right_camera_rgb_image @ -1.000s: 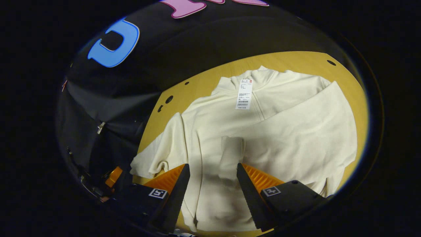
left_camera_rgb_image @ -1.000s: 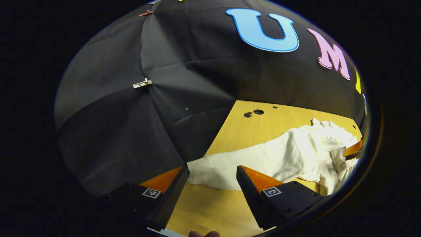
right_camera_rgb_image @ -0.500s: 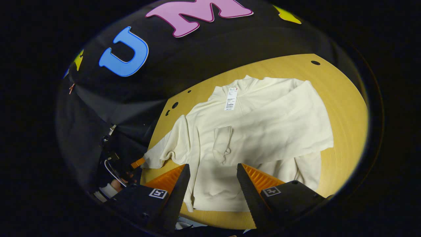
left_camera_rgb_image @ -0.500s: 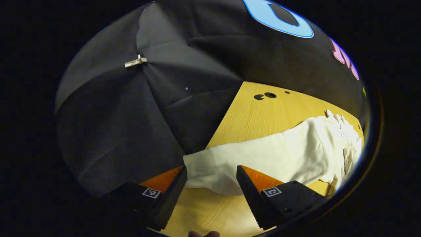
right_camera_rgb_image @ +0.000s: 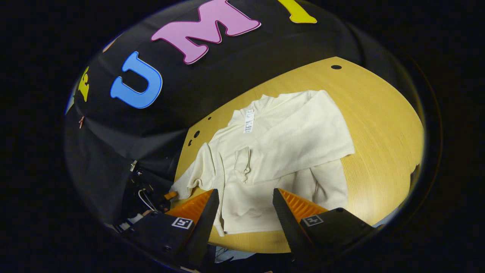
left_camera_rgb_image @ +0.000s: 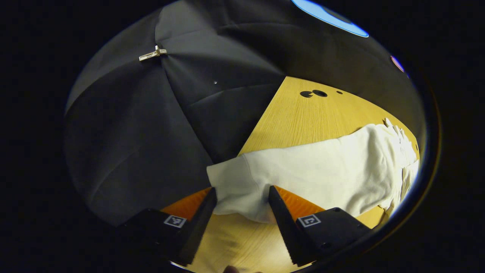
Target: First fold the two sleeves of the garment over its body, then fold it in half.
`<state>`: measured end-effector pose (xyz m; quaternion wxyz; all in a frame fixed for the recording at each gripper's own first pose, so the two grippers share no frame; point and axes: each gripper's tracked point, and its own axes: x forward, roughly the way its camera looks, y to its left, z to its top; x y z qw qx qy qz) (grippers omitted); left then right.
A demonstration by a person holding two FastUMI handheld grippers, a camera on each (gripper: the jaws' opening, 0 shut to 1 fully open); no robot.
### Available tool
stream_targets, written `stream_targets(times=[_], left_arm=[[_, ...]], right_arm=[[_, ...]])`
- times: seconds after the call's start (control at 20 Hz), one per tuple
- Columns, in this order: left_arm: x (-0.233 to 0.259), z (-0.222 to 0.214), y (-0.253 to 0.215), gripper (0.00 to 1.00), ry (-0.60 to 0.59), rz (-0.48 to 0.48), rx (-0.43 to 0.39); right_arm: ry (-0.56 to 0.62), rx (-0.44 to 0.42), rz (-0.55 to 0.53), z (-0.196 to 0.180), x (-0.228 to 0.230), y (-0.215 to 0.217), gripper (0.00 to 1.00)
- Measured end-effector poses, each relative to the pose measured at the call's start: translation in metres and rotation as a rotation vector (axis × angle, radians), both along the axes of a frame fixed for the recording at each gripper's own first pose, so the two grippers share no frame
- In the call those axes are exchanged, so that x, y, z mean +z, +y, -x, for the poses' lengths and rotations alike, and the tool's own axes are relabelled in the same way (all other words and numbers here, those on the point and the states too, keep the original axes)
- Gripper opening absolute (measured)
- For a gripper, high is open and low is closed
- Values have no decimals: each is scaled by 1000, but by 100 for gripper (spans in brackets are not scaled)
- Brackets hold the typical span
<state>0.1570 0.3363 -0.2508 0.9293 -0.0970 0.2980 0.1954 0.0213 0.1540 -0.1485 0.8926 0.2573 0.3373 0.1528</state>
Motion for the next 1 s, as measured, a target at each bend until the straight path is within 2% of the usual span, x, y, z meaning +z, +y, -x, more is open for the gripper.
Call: stream_targets(times=[0.1,0.15,0.35,0.4,0.55,0.7,0.9,1.0], left_arm=[[0,-2,-4,72,-8,1,-23],[0,-5,-8,69,-1,-6,-42],[4,-11,-15,28,57,-59,-78],[4,-11,-14,23,71,-65,-76],[8,-11,-19,14,93,-80,-78],[15,-10,-31,9,61,-61,-88],[37,-6,-48,8,4,-65,-67],[50,-5,-64,8,-30,-68,-90]], right_arm=[[0,7,2,7,-1,-1,88],[6,5,-4,11,-3,-2,88],[26,8,0,23,-12,-8,88],[27,10,7,24,-13,-11,88],[29,6,9,27,-15,-19,88],[38,-4,8,26,-17,-31,88],[51,-5,7,22,-21,-41,88],[50,-3,2,20,-19,-44,88]])
